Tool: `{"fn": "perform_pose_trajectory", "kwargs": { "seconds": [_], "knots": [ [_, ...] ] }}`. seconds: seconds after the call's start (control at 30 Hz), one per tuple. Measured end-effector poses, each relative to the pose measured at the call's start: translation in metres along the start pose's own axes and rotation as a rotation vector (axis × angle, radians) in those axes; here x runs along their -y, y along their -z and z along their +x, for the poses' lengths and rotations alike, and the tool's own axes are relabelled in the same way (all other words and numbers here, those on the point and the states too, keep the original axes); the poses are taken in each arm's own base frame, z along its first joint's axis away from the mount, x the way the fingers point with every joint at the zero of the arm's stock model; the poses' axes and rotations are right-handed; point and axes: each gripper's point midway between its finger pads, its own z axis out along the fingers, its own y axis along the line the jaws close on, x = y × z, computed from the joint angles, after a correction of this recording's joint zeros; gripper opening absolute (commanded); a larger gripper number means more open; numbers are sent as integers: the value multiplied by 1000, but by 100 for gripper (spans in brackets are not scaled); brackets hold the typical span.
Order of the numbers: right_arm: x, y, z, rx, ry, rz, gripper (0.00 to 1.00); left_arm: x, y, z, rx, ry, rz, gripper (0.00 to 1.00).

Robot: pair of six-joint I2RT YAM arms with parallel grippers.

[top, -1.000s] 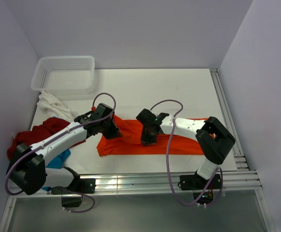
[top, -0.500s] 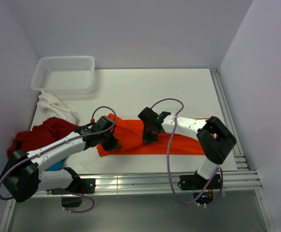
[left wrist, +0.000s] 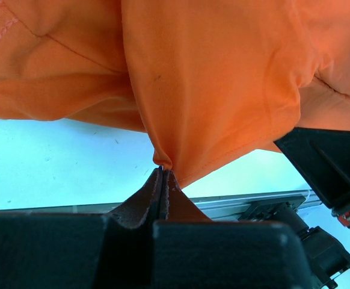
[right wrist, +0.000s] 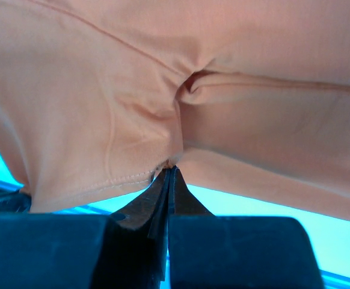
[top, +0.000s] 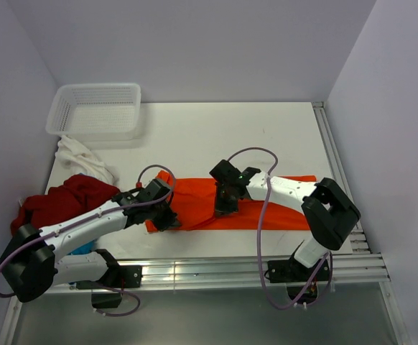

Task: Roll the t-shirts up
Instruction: Fold the tshirt

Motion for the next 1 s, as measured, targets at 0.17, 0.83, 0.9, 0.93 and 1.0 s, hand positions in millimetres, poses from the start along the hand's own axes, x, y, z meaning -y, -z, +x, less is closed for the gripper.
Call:
{"fn": "perform_pose_trajectory", "kwargs": {
  "seconds": [0.17,0.83,0.9,0.93,1.0],
  "knots": [
    [-1,2,1,-4,1,-11,0,-3,-1,1,0,1,-2,0],
    [6,-1,7,-21,7,2,0,-5,-4,19,-28,16,4,1],
    [6,-1,7,-21,13,2,0,-4,-5,22,-27,18,6,2],
    [6,-1,7,-20,16,2,0,-3,-5,23,-25,21,7,6],
    [7,-1,6,-19,21,3,0,-2,-6,25,-24,17,9,30]
  ]
}}
